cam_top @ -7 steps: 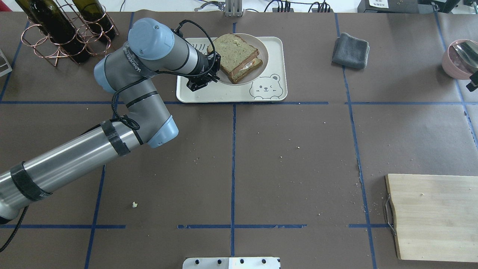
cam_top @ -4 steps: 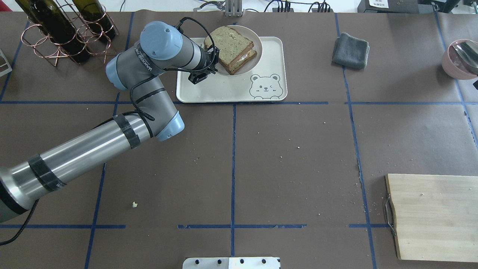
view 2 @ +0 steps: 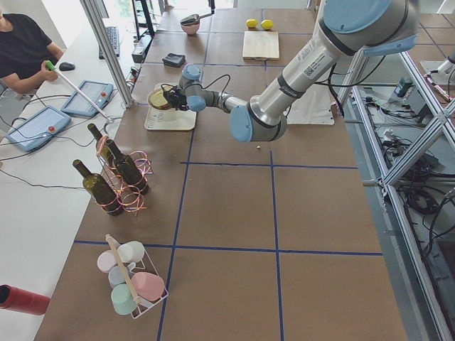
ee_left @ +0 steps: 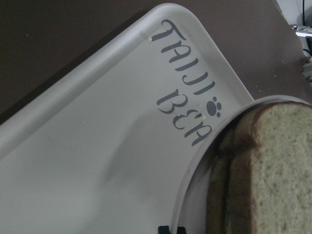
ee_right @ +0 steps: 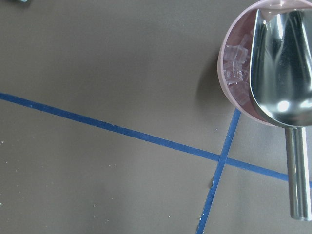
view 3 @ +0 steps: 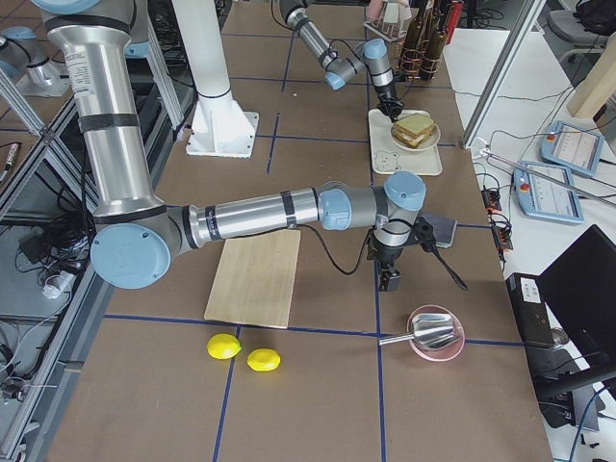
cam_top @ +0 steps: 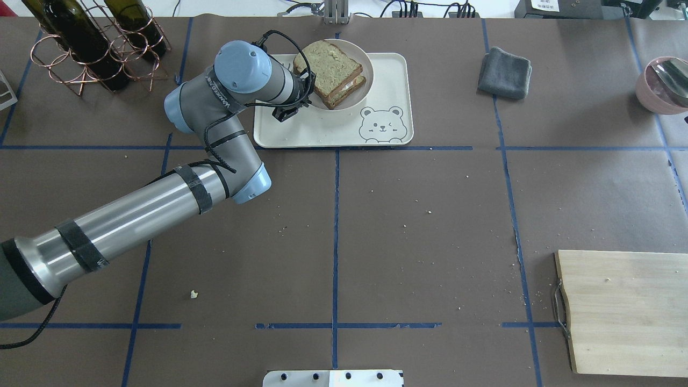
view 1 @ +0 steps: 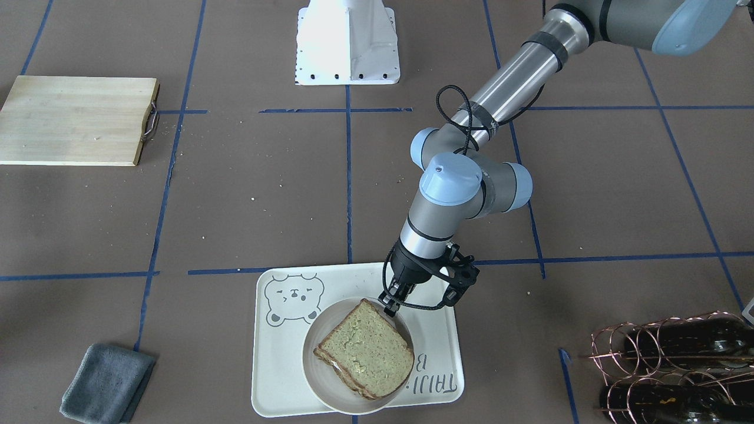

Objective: Make sandwich and place on tray
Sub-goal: 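Lower the plate onto the tray and release it with the left gripper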

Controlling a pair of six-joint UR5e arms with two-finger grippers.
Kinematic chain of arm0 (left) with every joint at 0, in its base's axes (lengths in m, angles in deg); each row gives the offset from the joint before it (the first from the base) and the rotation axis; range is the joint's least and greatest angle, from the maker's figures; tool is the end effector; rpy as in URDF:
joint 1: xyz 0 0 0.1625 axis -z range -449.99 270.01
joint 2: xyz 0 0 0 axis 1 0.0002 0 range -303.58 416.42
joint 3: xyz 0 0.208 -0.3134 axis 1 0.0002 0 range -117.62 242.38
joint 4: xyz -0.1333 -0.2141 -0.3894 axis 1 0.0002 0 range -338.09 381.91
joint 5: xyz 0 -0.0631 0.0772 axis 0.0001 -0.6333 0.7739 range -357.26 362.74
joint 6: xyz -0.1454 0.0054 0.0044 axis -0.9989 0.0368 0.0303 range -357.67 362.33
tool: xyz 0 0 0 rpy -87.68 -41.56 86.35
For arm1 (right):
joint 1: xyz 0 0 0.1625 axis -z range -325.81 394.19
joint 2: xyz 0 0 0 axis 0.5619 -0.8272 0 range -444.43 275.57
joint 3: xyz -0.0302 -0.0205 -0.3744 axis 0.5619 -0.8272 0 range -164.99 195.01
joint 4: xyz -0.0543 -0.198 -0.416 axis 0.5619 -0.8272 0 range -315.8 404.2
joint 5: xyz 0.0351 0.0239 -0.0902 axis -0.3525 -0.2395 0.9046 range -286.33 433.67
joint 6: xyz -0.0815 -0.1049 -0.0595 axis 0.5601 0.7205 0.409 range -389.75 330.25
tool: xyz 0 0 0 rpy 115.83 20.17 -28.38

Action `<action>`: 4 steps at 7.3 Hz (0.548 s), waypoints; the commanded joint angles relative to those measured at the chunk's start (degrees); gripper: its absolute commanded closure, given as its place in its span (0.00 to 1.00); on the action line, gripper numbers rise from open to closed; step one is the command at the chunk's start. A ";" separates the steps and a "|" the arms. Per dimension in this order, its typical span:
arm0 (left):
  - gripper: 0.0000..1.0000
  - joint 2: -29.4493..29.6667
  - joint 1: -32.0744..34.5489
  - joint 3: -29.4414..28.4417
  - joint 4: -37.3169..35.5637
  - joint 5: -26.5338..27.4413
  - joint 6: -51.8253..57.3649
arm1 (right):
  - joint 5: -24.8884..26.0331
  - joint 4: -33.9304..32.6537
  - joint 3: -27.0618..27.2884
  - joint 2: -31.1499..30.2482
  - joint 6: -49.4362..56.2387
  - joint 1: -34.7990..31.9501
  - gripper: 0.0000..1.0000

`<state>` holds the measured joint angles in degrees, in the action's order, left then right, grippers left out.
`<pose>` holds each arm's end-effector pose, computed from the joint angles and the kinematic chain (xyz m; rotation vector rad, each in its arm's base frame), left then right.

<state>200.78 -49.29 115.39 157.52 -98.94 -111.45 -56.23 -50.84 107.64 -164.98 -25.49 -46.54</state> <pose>0.6162 -0.6669 0.2250 -0.0205 1.1530 -0.8919 -0.0587 -0.6074 0.5392 0.0877 -0.7020 -0.2691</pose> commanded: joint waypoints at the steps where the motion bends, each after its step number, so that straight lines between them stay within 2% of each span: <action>1: 1.00 -0.13 -0.36 1.12 0.01 -0.45 3.88 | 0.08 0.03 -0.18 -0.05 -0.13 -0.04 0.00; 4: 1.00 -2.49 -1.06 4.54 0.01 -0.54 4.18 | -0.27 0.11 -0.53 0.13 -3.62 0.04 0.00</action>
<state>199.52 -49.96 118.28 157.52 -99.43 -107.46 -56.37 -50.79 107.20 -164.95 -27.13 -46.57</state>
